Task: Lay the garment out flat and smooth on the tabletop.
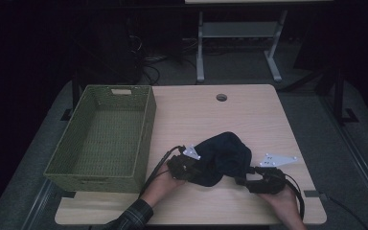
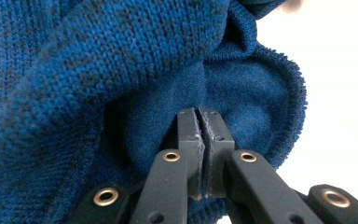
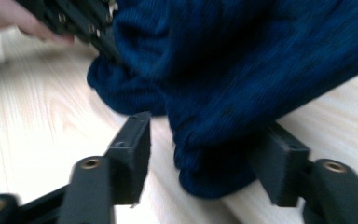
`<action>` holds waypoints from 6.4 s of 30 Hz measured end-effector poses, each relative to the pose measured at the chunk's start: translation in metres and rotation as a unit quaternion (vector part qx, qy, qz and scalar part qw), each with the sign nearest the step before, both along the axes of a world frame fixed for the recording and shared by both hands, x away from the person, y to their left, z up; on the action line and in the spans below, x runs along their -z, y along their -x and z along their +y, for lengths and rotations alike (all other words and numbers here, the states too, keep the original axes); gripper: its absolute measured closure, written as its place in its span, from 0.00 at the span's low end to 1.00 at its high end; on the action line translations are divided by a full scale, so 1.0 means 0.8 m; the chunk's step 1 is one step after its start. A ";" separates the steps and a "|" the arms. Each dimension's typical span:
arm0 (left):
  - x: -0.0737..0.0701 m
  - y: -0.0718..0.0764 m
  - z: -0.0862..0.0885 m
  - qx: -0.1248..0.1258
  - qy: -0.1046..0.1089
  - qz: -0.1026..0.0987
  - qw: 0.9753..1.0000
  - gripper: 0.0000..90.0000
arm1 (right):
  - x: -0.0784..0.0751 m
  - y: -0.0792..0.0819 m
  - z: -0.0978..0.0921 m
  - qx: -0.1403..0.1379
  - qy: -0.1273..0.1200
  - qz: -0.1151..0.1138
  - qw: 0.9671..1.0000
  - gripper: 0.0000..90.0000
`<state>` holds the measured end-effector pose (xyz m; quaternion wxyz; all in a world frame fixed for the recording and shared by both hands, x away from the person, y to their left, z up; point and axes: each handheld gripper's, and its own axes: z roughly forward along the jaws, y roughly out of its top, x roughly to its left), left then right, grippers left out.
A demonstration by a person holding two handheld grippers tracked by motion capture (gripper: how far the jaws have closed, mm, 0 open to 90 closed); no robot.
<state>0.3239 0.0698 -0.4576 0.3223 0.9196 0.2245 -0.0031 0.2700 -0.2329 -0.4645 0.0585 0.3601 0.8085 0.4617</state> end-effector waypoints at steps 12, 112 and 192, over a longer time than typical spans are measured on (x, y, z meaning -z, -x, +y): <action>0.000 0.000 0.000 0.000 0.000 0.001 1.000 0.97 | -0.012 -0.003 -0.005 0.010 0.017 -0.017 1.000 0.86; 0.000 -0.004 0.001 0.004 0.003 0.017 1.000 0.97 | -0.102 -0.281 0.060 0.091 0.096 -0.027 0.991 0.60; -0.006 -0.062 0.015 -0.098 -0.038 -0.011 0.994 1.00 | -0.003 -0.067 0.020 0.030 0.167 0.020 0.985 1.00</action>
